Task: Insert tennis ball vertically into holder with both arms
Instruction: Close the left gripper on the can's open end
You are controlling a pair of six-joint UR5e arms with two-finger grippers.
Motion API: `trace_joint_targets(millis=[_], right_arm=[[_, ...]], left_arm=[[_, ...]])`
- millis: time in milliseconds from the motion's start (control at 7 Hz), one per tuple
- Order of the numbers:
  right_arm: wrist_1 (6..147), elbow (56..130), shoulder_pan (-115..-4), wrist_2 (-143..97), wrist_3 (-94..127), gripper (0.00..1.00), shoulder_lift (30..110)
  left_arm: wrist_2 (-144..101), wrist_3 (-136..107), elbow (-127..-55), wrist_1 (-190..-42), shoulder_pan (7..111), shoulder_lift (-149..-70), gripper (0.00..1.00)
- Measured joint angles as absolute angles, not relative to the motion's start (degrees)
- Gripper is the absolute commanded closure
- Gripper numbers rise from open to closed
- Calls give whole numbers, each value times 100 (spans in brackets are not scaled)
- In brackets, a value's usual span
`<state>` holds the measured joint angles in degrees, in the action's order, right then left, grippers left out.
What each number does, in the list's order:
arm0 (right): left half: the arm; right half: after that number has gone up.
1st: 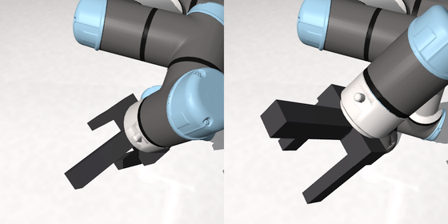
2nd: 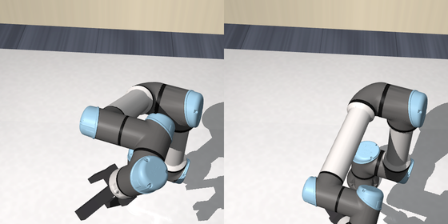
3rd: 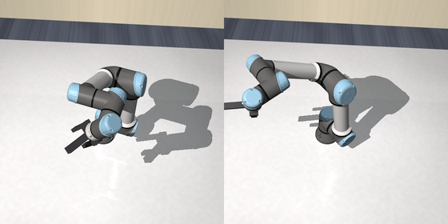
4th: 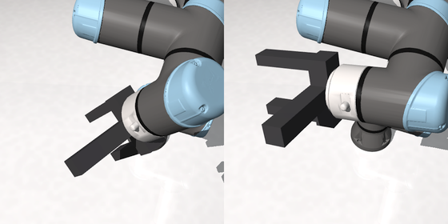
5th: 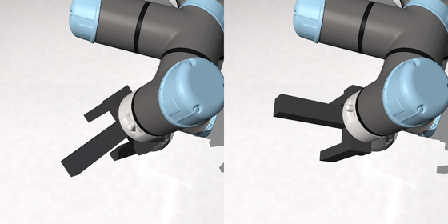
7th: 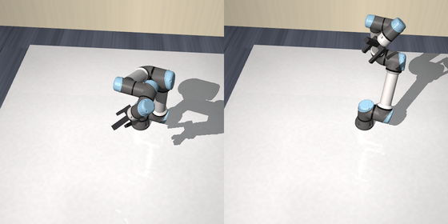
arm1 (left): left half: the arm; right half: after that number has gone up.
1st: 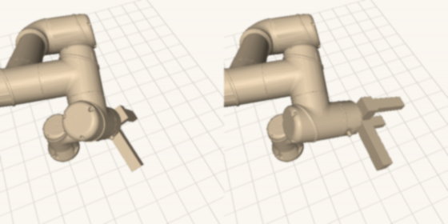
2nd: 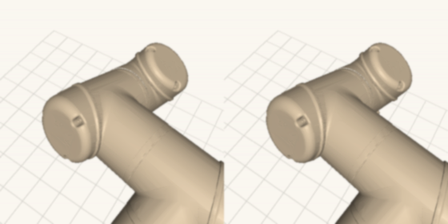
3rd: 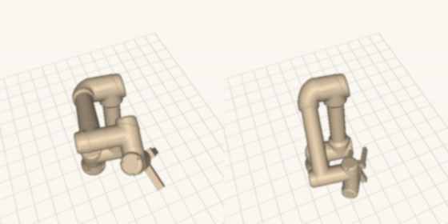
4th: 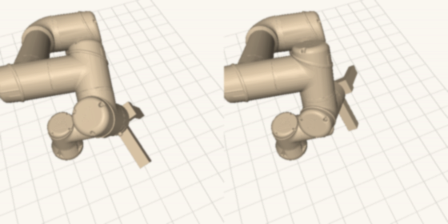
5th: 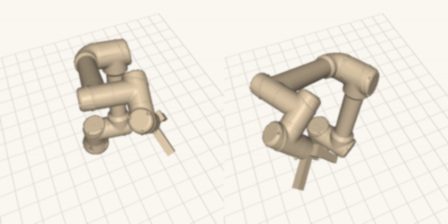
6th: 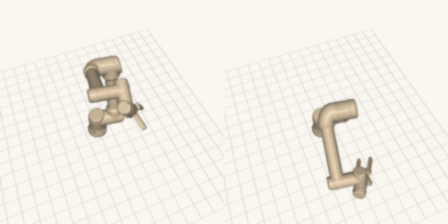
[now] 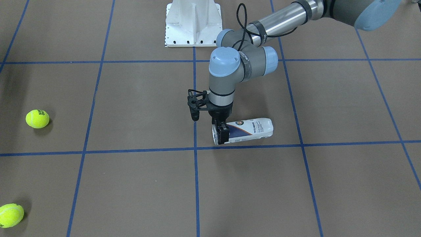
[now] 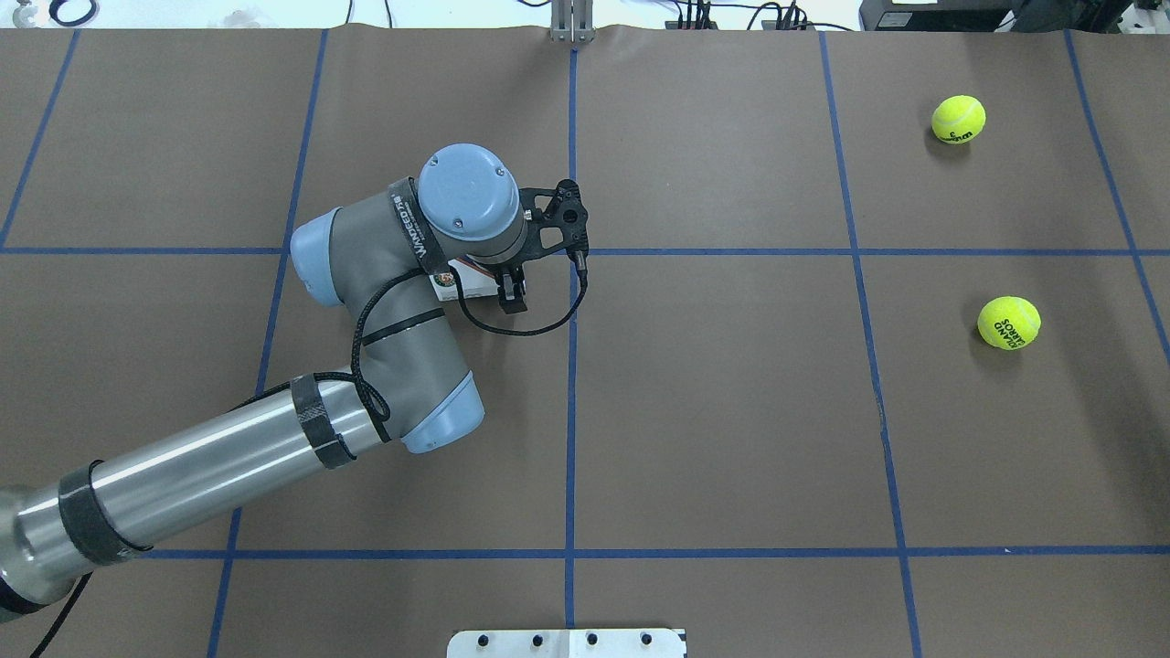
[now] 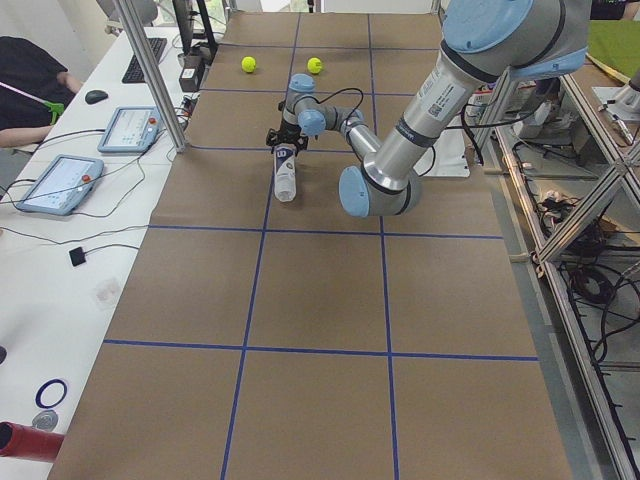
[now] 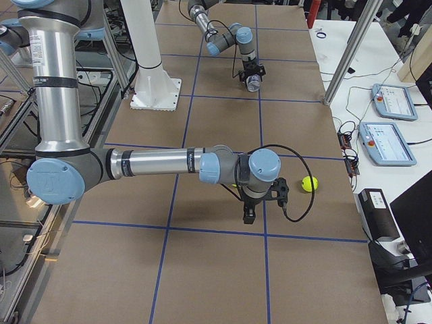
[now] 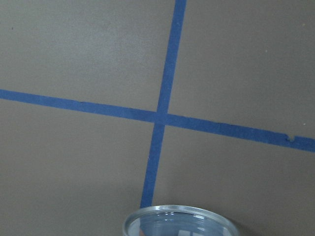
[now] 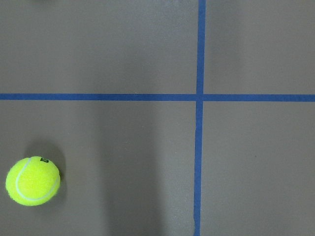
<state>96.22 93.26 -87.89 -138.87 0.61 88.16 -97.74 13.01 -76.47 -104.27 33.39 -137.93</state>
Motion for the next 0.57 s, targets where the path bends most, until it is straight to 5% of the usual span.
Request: trace_joint_targets(millis=[571], right_arm=[[9623,9318,-8789,-13887,61,0,8823]], left_arm=[[-9745,1301,-7457,-10441,3295,-13937,1]])
